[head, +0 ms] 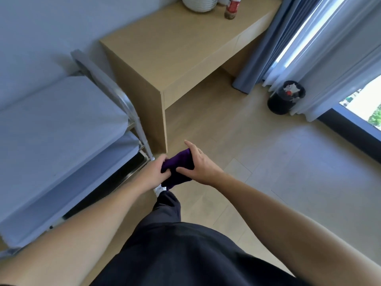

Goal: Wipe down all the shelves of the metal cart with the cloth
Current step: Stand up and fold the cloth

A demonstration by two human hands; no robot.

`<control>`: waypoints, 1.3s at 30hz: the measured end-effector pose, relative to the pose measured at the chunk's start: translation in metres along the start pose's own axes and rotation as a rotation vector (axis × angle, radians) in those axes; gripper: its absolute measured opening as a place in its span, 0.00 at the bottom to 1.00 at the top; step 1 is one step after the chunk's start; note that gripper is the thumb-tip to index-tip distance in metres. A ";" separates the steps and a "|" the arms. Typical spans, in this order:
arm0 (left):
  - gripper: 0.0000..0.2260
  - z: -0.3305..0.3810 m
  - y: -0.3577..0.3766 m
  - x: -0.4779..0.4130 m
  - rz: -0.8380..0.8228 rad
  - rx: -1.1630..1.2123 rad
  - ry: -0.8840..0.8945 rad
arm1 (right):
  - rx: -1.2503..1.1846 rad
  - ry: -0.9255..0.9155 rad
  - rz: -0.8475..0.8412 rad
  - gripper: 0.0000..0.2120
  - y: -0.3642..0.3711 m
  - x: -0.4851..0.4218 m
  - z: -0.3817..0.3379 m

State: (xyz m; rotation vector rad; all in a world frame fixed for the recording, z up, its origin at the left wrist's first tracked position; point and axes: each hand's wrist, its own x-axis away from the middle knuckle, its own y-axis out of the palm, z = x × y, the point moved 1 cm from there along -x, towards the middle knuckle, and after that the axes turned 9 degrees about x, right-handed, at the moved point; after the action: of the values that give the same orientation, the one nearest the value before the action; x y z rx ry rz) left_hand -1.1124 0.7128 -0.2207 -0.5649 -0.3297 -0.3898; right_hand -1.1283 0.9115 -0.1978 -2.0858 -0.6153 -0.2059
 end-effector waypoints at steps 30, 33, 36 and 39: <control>0.18 0.080 -0.212 -0.316 0.769 -0.147 0.096 | 0.383 -0.279 0.102 0.20 -0.226 -0.415 -0.049; 0.19 0.077 -0.214 -0.334 0.755 -0.129 -0.038 | 0.426 -0.308 -0.020 0.20 -0.232 -0.439 -0.046; 0.19 0.074 -0.204 -0.348 0.702 -0.098 -0.139 | 0.478 -0.310 -0.071 0.19 -0.231 -0.456 -0.034; 0.19 0.072 -0.199 -0.360 0.705 -0.082 -0.176 | 0.555 -0.314 -0.068 0.19 -0.228 -0.467 -0.026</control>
State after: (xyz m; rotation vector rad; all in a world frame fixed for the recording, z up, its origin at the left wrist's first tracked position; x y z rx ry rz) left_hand -1.5299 0.6950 -0.2188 -0.7566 -0.2633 0.3299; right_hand -1.6424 0.8306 -0.1890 -1.5673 -0.8241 0.2391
